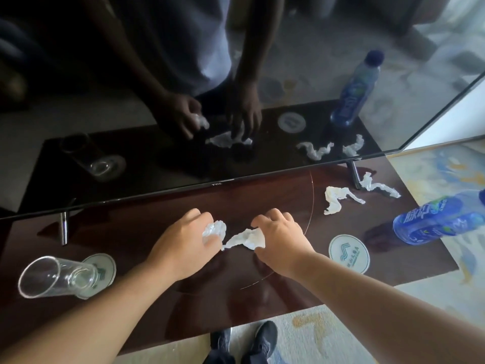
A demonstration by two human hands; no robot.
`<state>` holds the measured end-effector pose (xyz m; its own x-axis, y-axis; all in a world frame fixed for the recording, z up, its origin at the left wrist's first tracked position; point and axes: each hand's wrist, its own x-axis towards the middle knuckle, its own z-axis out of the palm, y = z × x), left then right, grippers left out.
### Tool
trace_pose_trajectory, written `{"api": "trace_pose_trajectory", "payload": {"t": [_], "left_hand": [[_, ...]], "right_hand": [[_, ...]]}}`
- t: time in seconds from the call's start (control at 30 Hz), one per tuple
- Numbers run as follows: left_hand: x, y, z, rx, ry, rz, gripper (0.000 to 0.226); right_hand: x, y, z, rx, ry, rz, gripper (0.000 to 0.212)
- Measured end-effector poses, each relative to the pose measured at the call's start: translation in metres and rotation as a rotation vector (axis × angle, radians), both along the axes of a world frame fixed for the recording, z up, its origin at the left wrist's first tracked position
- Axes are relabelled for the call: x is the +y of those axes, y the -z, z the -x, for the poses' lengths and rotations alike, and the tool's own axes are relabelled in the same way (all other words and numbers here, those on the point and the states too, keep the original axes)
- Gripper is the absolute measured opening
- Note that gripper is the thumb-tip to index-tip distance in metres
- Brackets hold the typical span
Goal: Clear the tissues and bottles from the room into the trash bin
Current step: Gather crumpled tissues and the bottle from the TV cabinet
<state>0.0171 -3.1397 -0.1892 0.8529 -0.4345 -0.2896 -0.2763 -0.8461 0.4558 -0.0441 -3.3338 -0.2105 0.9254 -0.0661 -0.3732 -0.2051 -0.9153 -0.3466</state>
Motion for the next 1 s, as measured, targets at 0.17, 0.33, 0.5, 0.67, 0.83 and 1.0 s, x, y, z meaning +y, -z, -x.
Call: {"api": "trace_pose_trajectory", "payload": {"t": [0.17,0.33,0.5,0.67,0.83,1.0], "left_hand": [[0.004,0.005,0.000,-0.015,-0.028,0.002,0.030],[0.008,0.010,0.001,-0.006,-0.011,-0.024,0.031],[0.007,0.011,0.000,-0.014,0.021,-0.032,0.032],[-0.004,0.002,-0.005,0.021,0.039,0.035,0.031],[-0.025,-0.013,-0.010,0.036,0.135,0.047,0.017],[-0.051,-0.036,-0.009,-0.017,0.289,0.092,0.012]], "right_hand": [[0.008,0.009,0.001,0.072,-0.016,0.128,0.076],[0.016,0.019,0.001,0.049,0.017,0.089,0.045],[0.014,0.021,-0.001,0.065,0.074,0.029,0.029],[0.007,-0.003,0.003,0.037,0.156,-0.016,0.023],[-0.006,-0.031,0.015,-0.003,0.177,-0.008,0.031],[-0.020,-0.067,0.035,-0.081,0.268,0.019,0.031]]}}
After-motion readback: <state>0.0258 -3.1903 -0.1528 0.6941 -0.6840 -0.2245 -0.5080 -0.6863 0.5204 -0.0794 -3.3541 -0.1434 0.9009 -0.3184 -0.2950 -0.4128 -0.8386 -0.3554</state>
